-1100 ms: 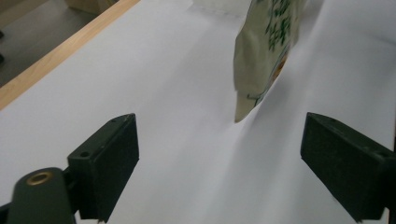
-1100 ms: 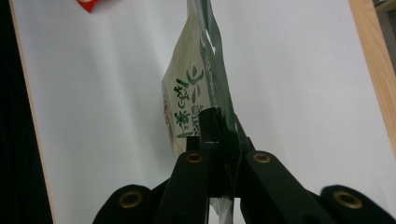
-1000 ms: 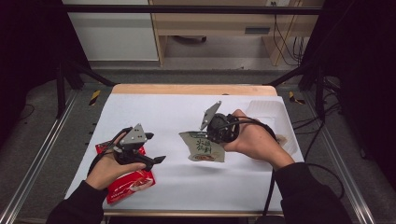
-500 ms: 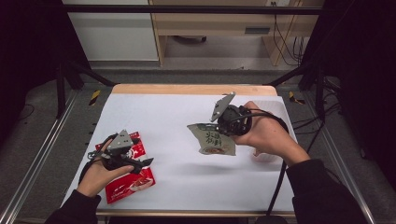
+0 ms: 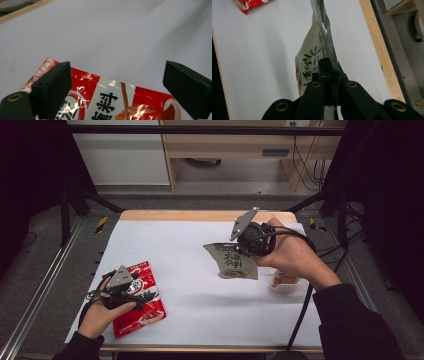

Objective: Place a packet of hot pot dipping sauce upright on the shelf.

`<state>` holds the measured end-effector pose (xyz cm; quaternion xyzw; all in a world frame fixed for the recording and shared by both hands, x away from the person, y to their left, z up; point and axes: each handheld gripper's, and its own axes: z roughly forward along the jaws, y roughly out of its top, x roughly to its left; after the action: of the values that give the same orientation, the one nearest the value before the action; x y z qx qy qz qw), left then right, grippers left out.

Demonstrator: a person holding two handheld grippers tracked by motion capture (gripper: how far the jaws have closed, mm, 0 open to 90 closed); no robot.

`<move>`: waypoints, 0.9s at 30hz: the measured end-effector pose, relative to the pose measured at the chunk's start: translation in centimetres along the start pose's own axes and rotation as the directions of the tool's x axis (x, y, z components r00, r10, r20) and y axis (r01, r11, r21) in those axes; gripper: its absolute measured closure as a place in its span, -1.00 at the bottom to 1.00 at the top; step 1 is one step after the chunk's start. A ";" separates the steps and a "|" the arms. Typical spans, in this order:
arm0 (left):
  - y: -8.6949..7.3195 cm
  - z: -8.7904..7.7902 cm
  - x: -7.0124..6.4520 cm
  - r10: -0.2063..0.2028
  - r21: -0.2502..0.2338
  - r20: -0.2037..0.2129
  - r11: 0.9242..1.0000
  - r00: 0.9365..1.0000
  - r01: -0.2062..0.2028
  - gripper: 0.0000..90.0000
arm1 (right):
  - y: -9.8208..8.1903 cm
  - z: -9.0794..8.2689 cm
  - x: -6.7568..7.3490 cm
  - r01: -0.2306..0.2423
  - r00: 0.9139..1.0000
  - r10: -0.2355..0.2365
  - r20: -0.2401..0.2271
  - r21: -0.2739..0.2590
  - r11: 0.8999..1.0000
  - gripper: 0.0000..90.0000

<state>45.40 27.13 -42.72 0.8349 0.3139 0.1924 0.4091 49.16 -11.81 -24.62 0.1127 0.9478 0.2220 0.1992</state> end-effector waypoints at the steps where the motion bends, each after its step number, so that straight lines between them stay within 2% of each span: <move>1: -0.1 0.0 0.0 -0.003 0.004 -0.002 1.000 1.000 0.003 -0.81 | 0.1 -0.1 -0.1 -0.001 1.000 0.001 0.003 -0.002 1.000 1.00; 9: -0.3 -0.2 -0.3 0.013 -0.001 -0.012 1.000 1.000 -0.013 -0.81 | 0.5 -0.2 -1.2 0.000 1.000 0.000 0.010 0.006 1.000 1.00; 14: -0.9 -0.1 -0.1 0.005 0.001 -0.022 1.000 1.000 -0.005 -0.81 | 0.5 -0.4 -2.1 -0.006 1.000 0.006 0.013 0.006 1.000 1.00; 16: -1.1 -0.2 0.0 -0.001 -0.003 -0.029 1.000 1.000 0.001 -0.81 | 0.4 -0.5 -2.5 -0.012 1.000 0.012 0.021 0.008 1.000 1.00; 18: -1.3 -0.3 0.1 -0.008 -0.015 -0.057 1.000 0.998 0.007 -0.80 | 0.1 -0.8 -2.9 -0.022 0.999 0.022 0.028 0.009 1.000 1.00; 21: -1.6 -0.5 0.5 -0.036 -0.035 -0.074 0.999 0.997 0.033 -0.80 | -0.2 -1.3 -3.3 -0.028 0.999 0.028 0.043 0.009 1.000 1.00; 27: -1.8 -0.6 0.8 -0.054 -0.041 -0.081 0.998 0.995 0.051 -0.80 | -1.0 -2.5 -3.9 -0.043 0.997 0.042 0.066 0.002 0.999 1.00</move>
<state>44.97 28.84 -43.79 0.8097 0.3482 0.2218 0.4171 51.44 -14.80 -21.80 0.1404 0.9386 0.2207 0.2252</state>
